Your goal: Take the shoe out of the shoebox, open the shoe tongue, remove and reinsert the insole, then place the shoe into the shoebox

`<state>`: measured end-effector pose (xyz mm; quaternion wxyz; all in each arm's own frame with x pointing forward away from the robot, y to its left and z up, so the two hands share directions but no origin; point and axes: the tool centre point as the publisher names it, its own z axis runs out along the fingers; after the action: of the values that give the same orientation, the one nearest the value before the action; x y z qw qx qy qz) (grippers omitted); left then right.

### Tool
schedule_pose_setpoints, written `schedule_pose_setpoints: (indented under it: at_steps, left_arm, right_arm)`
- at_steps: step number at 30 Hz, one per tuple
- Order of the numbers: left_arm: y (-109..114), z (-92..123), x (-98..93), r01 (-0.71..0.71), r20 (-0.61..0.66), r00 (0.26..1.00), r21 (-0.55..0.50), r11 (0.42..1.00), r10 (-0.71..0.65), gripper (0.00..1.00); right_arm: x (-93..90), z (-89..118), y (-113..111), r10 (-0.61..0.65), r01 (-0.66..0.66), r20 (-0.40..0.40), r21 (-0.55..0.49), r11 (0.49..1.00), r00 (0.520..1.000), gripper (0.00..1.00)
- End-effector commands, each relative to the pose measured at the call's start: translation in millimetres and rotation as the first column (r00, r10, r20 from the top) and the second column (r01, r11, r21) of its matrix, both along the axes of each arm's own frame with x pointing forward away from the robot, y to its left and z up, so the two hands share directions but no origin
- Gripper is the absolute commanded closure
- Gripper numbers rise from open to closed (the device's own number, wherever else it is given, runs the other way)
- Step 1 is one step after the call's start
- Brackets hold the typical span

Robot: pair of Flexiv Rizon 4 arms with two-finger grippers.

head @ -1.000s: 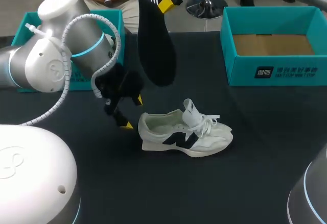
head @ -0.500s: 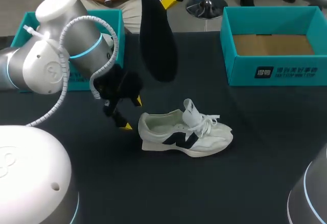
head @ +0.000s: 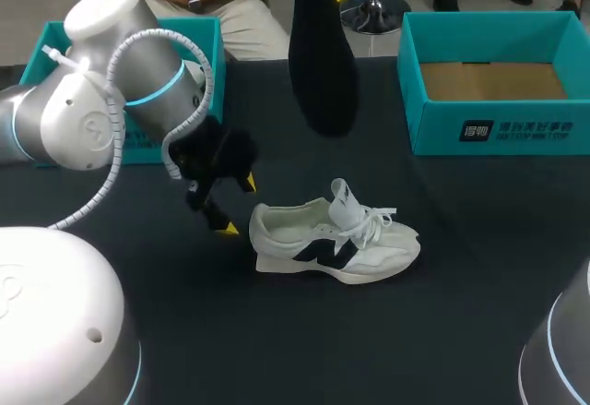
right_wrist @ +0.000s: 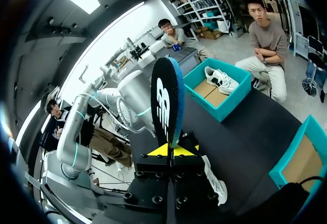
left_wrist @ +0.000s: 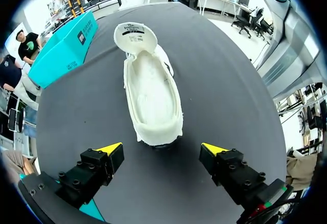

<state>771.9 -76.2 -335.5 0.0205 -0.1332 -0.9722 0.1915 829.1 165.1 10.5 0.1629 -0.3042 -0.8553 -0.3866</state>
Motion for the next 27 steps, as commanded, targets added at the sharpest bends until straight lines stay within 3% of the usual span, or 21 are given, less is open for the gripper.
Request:
schedule_pose_setpoints:
  at_steps: [1,11,19,27]
  left_arm:
    - [0,0,-0.3,0.0,0.001,1.0,0.002,1.0,0.0,0.0]
    - [-1,1,2.0,-0.005,-0.013,1.0,0.013,1.0,0.005,0.0]
    - [-4,0,23.5,-0.055,0.015,0.998,0.053,0.997,0.055,0.0]
    - [-2,-1,-0.3,-0.035,0.02,0.999,0.07,0.997,0.033,0.0]
  right_arm:
    - [2.9,2,3,0.001,-0.001,-0.004,-0.01,1.0,1.0,1.0]
    - [2.9,2,3,0.001,-0.001,-0.004,-0.01,1.0,1.0,1.0]
    - [2.9,2,3,0.001,-0.001,-0.004,-0.01,1.0,1.0,1.0]
    - [2.9,2,3,0.001,-0.001,-0.004,-0.01,1.0,1.0,1.0]
